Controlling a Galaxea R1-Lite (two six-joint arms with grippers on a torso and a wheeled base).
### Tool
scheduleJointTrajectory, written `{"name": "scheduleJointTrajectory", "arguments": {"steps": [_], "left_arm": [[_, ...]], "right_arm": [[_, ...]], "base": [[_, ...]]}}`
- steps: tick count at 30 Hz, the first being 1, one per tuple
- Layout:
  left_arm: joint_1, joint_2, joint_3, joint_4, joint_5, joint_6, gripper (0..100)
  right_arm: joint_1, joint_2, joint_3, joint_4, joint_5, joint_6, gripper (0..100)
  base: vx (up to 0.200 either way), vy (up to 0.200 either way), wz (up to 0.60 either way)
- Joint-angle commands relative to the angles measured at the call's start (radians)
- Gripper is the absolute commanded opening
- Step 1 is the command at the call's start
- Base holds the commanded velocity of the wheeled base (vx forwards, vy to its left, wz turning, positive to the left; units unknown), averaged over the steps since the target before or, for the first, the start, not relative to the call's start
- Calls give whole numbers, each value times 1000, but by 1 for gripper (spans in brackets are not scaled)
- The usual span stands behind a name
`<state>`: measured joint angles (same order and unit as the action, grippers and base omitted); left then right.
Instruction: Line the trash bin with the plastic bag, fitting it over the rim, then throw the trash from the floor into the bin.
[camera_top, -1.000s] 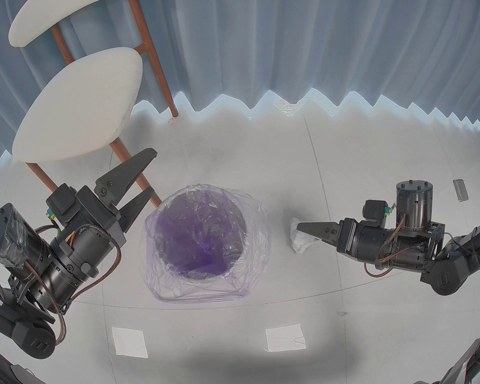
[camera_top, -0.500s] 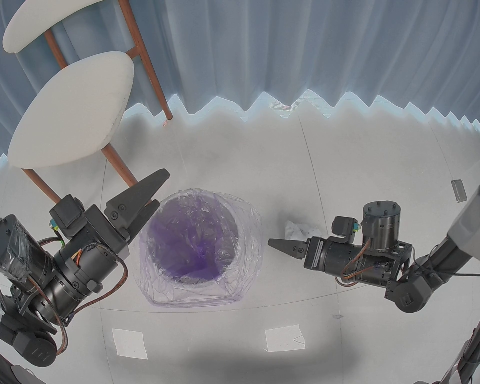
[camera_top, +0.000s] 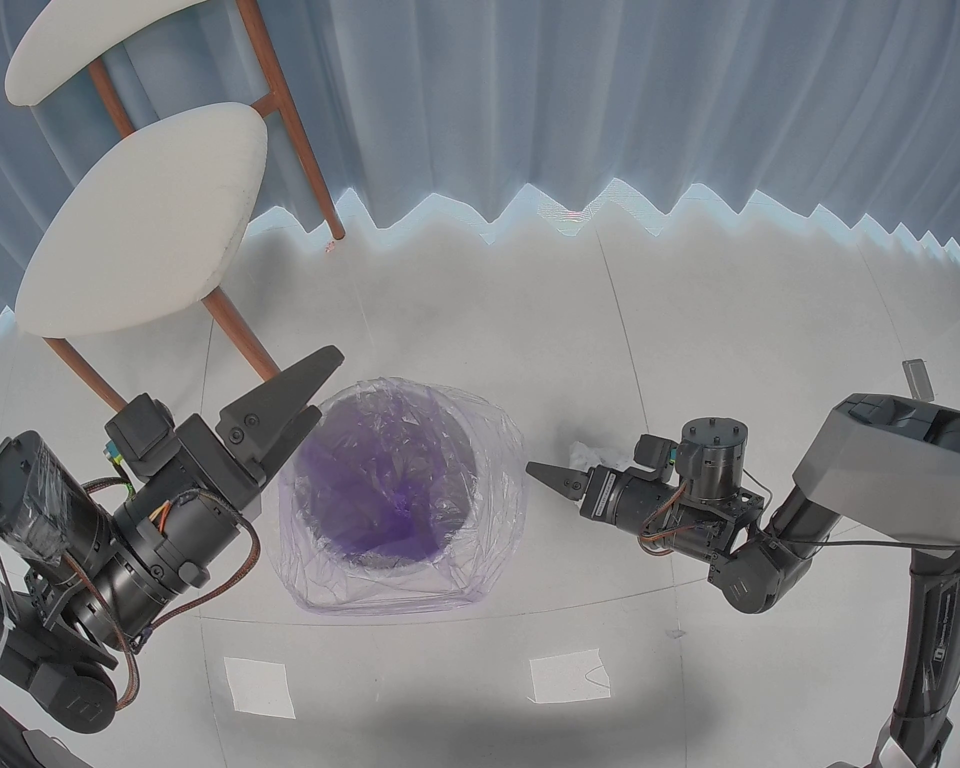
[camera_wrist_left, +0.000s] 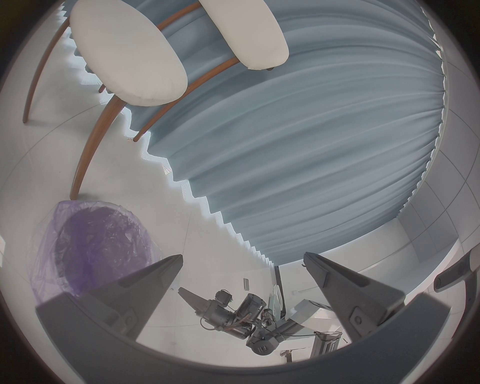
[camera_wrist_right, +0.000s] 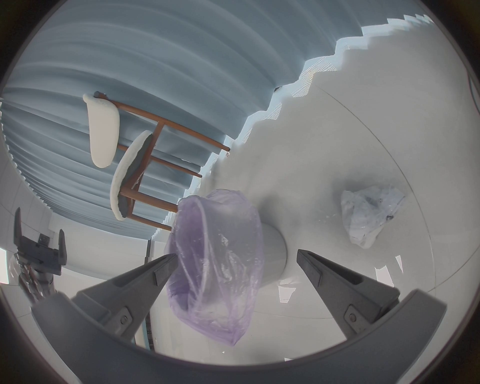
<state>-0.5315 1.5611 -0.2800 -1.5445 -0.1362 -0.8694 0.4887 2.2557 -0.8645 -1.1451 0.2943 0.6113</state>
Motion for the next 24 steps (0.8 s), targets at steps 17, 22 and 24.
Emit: {"name": "scheduleJointTrajectory", "arguments": {"steps": [17, 22, 24], "left_arm": [[-5, 31, 4, 0, 0, 1, 100], [-1, 62, 4, 0, 0, 1, 100], [-2, 73, 2, 0, 1, 3, 100]], "right_arm": [[-18, 107, 4, -104, -4, -7, 100], [-15, 134, -31, -102, -1, -4, 100], [-9, 145, -41, -102, -1, -4, 100]], "base": [[0, 0, 0], [0, 0, 0], [0, 0, 0]]}}
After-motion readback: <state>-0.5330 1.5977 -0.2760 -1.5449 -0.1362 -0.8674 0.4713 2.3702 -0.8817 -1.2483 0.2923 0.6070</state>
